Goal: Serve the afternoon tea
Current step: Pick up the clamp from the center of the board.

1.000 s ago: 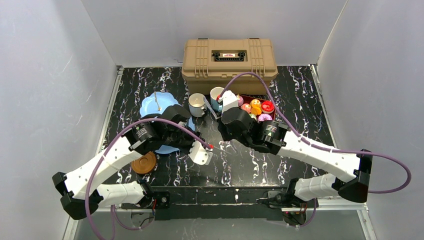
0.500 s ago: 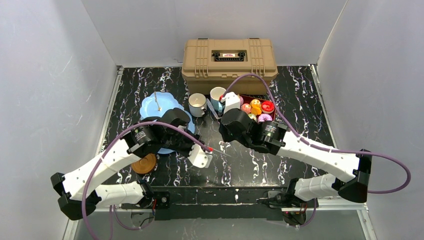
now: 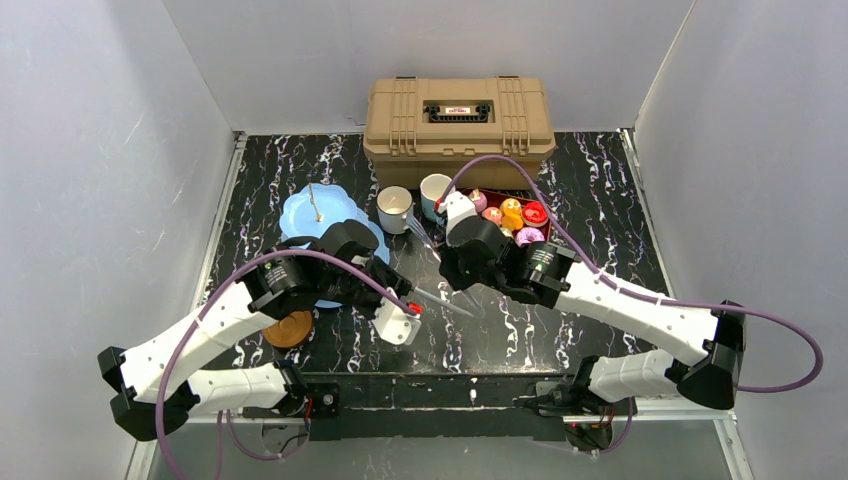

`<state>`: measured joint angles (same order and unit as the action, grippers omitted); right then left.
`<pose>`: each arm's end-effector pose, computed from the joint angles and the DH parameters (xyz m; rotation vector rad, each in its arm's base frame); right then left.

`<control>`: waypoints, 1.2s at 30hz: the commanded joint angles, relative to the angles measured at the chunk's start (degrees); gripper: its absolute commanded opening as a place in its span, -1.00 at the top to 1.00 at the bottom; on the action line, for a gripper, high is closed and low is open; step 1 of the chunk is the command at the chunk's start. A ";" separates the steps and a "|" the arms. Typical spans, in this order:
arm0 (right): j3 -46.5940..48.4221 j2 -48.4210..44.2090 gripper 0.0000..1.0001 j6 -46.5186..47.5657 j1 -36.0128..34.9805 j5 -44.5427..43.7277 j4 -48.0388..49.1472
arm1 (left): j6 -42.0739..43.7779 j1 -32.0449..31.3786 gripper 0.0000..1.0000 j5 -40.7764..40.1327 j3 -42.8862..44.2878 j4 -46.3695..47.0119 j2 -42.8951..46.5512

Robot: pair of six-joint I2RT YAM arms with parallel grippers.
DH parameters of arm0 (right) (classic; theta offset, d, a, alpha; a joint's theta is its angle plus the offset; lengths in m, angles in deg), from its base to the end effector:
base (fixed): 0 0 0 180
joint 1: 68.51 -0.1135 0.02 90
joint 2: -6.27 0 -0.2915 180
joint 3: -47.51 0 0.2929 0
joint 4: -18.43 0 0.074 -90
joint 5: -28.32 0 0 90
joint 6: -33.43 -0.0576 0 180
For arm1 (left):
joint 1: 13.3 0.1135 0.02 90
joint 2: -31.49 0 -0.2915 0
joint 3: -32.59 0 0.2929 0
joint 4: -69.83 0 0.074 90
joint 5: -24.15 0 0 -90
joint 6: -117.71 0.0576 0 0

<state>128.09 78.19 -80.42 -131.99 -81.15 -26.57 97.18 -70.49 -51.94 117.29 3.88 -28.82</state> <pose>0.1612 0.2799 0.3587 -0.5658 2.1329 0.4949 0.1182 -0.2089 0.4015 2.0867 0.9086 -0.1663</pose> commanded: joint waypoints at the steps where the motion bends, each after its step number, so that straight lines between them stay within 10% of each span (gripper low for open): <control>1: 0.17 -2.18 0.97 2.09 1.15 -0.73 1.15 | 1.79 -0.56 0.27 0.01 1.70 -5.34 0.71; 26: 4.70 -0.35 0.85 7.37 -10.68 -4.10 1.26 | 2.95 -0.47 0.93 -5.44 1.37 -5.29 -3.34; 36: 5.17 -2.93 -0.82 6.68 -10.66 -4.02 -0.29 | 3.82 -0.48 1.00 -5.37 0.44 -5.04 -2.85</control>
<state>130.01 78.45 -73.41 -142.42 -85.36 -27.88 100.22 -70.95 -56.93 118.28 -1.59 -32.32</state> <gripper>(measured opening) 0.803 0.032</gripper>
